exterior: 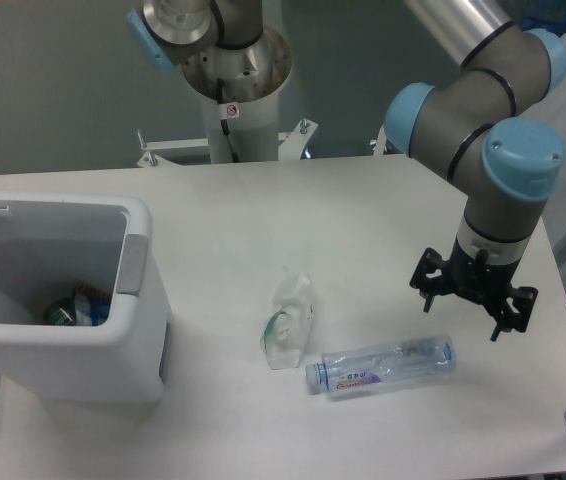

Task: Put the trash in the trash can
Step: 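Move the open gripper over the crumpled clear plastic wrapper and lower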

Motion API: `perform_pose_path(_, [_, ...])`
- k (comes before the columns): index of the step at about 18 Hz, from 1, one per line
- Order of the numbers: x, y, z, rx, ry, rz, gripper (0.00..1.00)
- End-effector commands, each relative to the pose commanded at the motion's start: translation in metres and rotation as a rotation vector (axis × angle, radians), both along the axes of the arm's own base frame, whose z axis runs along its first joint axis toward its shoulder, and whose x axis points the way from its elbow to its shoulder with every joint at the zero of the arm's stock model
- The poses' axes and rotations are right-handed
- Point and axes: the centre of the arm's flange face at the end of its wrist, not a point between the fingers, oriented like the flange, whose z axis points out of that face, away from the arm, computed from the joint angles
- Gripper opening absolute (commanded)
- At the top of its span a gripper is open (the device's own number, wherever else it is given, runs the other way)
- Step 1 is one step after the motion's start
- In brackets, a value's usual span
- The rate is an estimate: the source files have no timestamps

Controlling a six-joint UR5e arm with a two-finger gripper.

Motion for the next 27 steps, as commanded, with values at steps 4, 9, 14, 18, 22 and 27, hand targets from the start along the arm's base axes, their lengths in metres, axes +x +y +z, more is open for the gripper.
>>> perform_pose_path(4, [0.022,0.016,-0.010,-0.008,-0.018,-0.028,1.00])
perform_pose_path(9, [0.058,0.021,-0.024,-0.013,-0.073,0.018,1.00])
perform_pose_path(14, [0.077,0.013,-0.054,0.017,-0.051,0.116,1.00])
perform_pose_path(18, [0.115,0.026,-0.074,-0.021,-0.096,0.098,1.00])
perform_pose_path(22, [0.137,0.021,-0.070,-0.019,-0.110,0.118,1.00])
perform_pose_path(27, [0.171,0.030,-0.095,-0.057,-0.152,0.078,1.00])
